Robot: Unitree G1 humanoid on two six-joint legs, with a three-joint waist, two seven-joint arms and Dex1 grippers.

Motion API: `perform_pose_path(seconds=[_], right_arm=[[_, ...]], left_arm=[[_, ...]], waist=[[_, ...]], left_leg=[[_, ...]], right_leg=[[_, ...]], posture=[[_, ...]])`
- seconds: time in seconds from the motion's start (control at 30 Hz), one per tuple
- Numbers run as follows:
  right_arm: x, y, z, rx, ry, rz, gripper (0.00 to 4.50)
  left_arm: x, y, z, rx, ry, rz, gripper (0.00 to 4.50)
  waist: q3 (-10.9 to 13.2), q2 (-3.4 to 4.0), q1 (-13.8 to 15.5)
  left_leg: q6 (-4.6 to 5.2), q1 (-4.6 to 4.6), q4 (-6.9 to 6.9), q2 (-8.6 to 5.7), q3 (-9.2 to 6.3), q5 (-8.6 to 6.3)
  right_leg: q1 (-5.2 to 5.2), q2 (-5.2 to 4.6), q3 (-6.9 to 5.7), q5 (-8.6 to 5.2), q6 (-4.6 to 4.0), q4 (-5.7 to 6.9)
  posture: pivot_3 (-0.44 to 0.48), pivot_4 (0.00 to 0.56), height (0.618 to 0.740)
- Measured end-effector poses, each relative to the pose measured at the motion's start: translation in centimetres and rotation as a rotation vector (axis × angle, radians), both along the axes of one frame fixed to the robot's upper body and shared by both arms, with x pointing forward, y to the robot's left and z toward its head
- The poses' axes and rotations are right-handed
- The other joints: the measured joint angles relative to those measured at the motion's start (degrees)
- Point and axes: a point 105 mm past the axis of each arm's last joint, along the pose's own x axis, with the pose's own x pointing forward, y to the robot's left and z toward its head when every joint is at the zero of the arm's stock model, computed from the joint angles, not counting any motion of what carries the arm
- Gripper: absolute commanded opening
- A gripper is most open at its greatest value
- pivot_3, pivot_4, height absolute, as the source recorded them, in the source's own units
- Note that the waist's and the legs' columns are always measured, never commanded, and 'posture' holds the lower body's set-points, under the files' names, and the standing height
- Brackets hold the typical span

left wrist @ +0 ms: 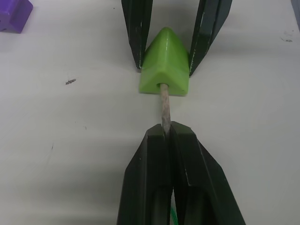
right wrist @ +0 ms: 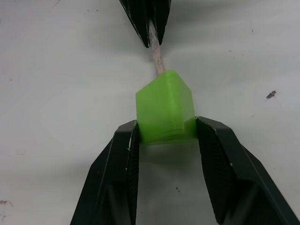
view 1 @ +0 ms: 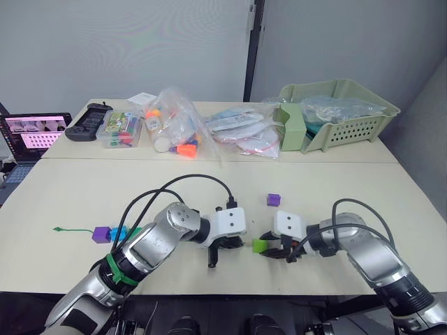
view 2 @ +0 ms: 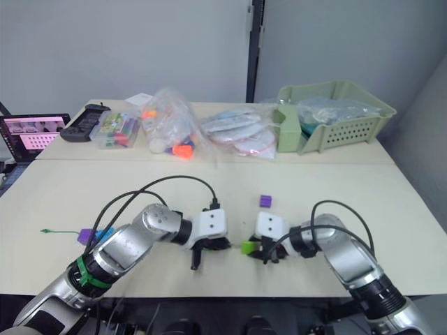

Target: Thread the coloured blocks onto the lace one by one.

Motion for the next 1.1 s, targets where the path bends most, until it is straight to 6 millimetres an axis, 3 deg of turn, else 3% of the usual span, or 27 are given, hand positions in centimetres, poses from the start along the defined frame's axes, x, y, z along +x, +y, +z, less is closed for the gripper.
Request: perform_pose_path(seconds=[0.37,0.7,0.9,1.0,1.1], right_arm=[[-0.1,0.3,0.0,-0.001,0.033,-0.043,1.32],[-0.5,1.0,-0.1,0.004,0.029,-0.025,1.32],[-0.6,0.9,0.0,-0.005,0.029,-0.023,1.32],[-0.7,0.8,-0.1,-0.013,0.034,-0.029,1.32],[-0.7,0.7,0.0,-0.02,0.037,-0.032,1.32]], left_arm=[[0.3,-1.9,-0.9,-0.038,0.012,-0.024,0.0],[0.5,0.9,-0.5,-0.056,-0.008,-0.049,3.23],[0.7,4.7,-1.1,-0.023,-0.019,-0.009,3.23],[0.6,4.7,-1.3,-0.038,-0.027,-0.016,3.23],[0.7,4.2,-1.4,-0.066,-0.02,-0.011,2.41]], waist=[[-0.05,-0.03,0.93],[-0.04,-0.02,0.68],[-0.04,-0.02,0.96],[-0.04,-0.03,1.35],[-0.05,-0.02,1.41]], left_leg=[[0.0,0.02,0.12,-0.03,0.0,0.0],[0.0,0.0,0.11,0.03,0.0,0.0],[0.0,0.0,0.11,0.02,0.0,0.0],[0.0,-0.01,0.12,0.01,0.0,0.0],[0.0,-0.01,0.12,-0.02,0.01,0.0]], right_leg=[[0.08,-0.03,0.0,0.01,0.01,0.0],[-0.05,0.0,0.0,0.01,0.0,0.14],[-0.04,-0.02,-0.01,0.01,0.0,0.1],[0.0,-0.02,-0.04,0.01,0.0,0.07],[0.01,-0.04,-0.03,0.01,0.01,0.06]], posture=[[0.0,0.15,0.74],[0.0,0.15,0.74],[0.0,0.15,0.74],[0.0,0.15,0.74],[0.0,0.15,0.74]])
